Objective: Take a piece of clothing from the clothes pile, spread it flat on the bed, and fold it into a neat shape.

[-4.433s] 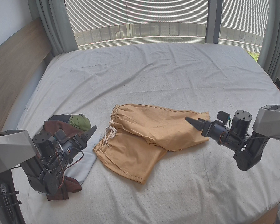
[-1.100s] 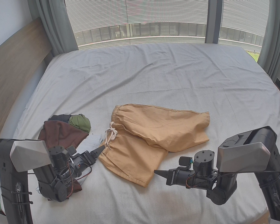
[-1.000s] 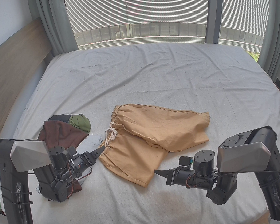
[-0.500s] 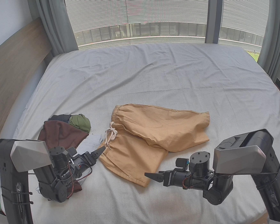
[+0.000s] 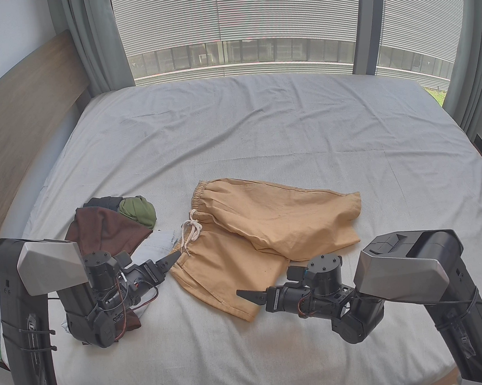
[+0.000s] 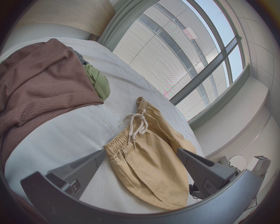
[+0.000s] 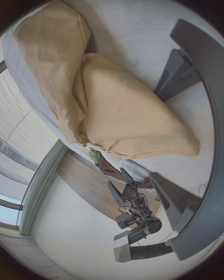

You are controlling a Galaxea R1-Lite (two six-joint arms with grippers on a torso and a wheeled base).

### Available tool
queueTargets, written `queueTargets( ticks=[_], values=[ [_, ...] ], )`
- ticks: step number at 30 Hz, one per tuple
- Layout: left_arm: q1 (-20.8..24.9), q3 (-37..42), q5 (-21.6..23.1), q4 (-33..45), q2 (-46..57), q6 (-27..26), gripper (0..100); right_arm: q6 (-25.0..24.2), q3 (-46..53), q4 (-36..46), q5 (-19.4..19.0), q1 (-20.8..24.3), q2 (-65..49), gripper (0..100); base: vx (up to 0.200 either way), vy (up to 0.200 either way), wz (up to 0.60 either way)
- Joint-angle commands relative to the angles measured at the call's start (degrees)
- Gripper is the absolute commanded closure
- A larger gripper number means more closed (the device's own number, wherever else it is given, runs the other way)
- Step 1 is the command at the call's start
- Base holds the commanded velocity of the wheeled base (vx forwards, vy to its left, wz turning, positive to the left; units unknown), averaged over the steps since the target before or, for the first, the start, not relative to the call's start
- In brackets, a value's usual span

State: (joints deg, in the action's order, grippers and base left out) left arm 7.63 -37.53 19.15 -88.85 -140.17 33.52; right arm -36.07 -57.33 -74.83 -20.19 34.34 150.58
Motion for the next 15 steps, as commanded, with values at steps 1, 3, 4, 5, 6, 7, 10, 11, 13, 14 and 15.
queueTargets(
  ticks=[1, 3, 4, 5, 6, 7, 10, 11, 13, 14, 15],
  values=[
    [-0.1, -0.1, 0.0, 0.0, 0.2, 0.1, 0, -0.1, -2.5, 0.1, 0.9, 0.1, 1.5, 100, 0.000, 0.000, 0.00],
    [-0.1, -0.1, 0.0, 0.0, 0.2, 0.1, 0, -0.1, -2.6, 0.1, 1.4, 0.2, 1.4, 100, 0.000, 0.000, 0.00],
    [-0.1, -0.1, 0.0, 0.0, 0.2, 0.1, 0, -0.1, -2.4, 0.1, 1.4, 0.2, 1.1, 100, 0.000, 0.000, 0.00],
    [-0.1, -0.1, -0.1, 0.0, 0.2, 0.1, 0, -0.1, -2.3, 0.1, 1.5, 0.3, 1.0, 100, 0.000, 0.000, 0.00],
    [-0.1, -0.1, -0.1, 0.0, 0.2, 0.1, 0, -0.1, -1.8, 0.1, 1.5, 0.3, 0.9, 100, 0.000, 0.000, 0.00],
    [-0.1, -0.1, -0.1, 0.0, 0.2, 0.1, 0, -0.1, -1.8, 0.1, 1.5, 0.3, 0.9, 100, 0.000, 0.000, 0.00],
    [-0.2, -0.1, -0.1, 0.0, 0.2, 0.1, 0, -0.1, 2.2, -0.2, 1.5, 0.7, -1.9, 100, 0.000, 0.000, 0.00],
    [-0.1, -0.1, -0.1, 0.0, 0.2, 0.1, 0, -0.1, 3.4, -0.3, 1.4, 0.7, -2.7, 100, 0.000, 0.000, 0.00],
    [-0.1, -0.1, -0.1, 0.0, 0.1, 0.1, 0, -0.1, 6.0, -1.1, 1.2, 0.7, -4.9, 100, 0.000, 0.000, 0.00],
    [-0.1, -0.1, -0.1, 0.0, 0.1, 0.1, 0, -0.2, 6.8, -1.6, 1.1, 0.7, -5.8, 100, 0.000, 0.000, 0.00],
    [-0.1, -0.2, -0.1, 0.0, 0.1, 0.1, 0, -0.4, 7.9, -2.2, 0.9, 0.7, -6.7, 100, 0.000, 0.000, 0.00]
  ],
)
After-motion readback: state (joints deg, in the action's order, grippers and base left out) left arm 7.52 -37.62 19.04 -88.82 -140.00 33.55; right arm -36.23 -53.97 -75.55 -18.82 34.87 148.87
